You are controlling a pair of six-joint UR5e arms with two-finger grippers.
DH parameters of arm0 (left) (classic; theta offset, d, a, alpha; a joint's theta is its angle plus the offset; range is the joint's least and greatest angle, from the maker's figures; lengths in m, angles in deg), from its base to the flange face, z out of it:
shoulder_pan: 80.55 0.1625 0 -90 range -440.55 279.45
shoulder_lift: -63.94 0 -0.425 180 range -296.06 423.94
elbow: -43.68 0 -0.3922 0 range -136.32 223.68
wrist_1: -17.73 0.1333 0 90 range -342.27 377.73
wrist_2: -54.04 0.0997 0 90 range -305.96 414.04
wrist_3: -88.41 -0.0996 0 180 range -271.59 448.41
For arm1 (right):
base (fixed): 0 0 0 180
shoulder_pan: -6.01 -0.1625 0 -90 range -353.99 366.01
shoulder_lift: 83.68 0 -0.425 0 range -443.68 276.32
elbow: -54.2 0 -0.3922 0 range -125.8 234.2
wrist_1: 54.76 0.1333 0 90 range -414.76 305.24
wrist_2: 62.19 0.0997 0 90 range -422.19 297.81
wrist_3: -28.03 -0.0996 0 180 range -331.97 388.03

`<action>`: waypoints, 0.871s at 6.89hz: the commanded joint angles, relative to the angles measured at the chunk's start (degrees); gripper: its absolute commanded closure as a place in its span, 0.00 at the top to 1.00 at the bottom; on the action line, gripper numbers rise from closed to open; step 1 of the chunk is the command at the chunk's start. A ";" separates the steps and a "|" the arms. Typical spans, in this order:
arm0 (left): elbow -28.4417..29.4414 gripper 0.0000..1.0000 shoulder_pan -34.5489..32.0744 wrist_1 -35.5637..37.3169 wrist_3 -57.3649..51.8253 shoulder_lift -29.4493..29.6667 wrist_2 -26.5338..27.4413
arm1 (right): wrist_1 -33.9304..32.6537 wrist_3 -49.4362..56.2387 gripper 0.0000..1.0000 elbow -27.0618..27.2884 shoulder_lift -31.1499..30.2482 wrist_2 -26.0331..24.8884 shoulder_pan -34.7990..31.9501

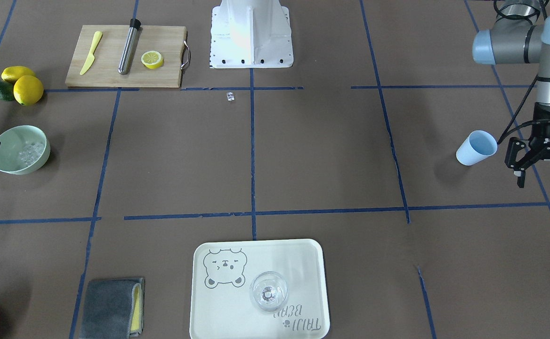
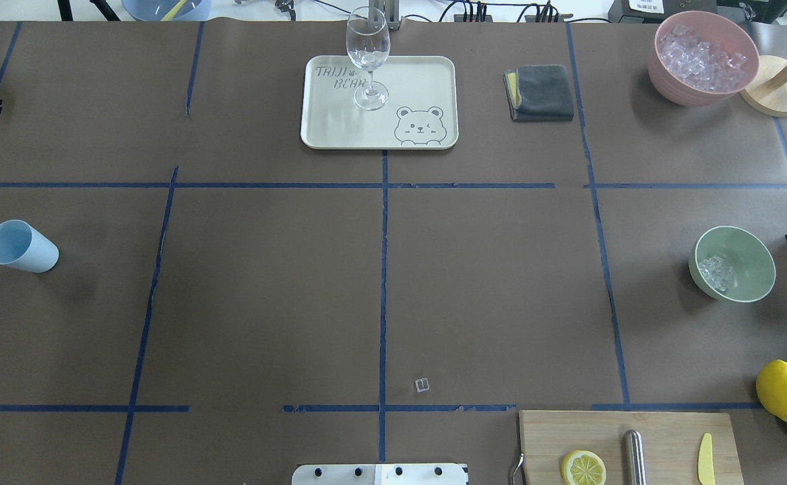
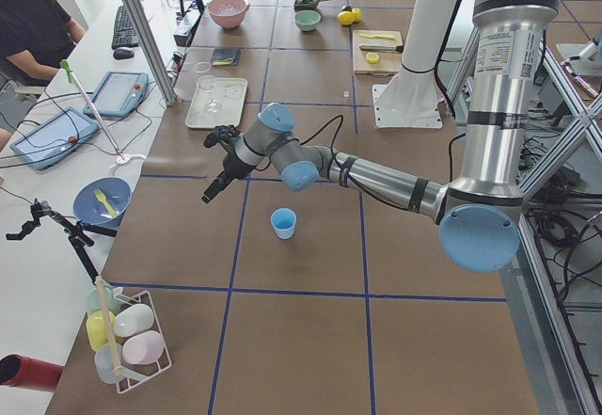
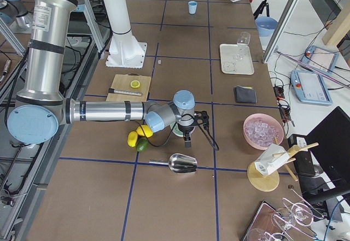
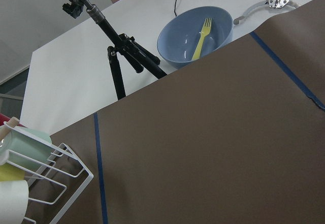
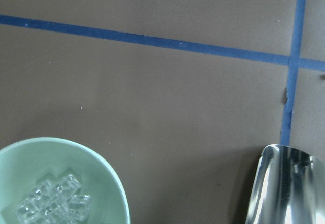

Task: Pour ice into bowl

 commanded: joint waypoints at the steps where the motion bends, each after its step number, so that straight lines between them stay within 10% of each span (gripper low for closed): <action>1: -0.07 1.00 -7.67 12.67 -10.03 3.19 -11.76 | -12.98 16.86 1.00 0.33 4.30 1.02 -7.56; 6: 2.90 1.00 -22.46 32.51 -24.58 -0.81 -35.17 | -24.03 28.44 1.00 -0.45 4.23 11.23 -19.20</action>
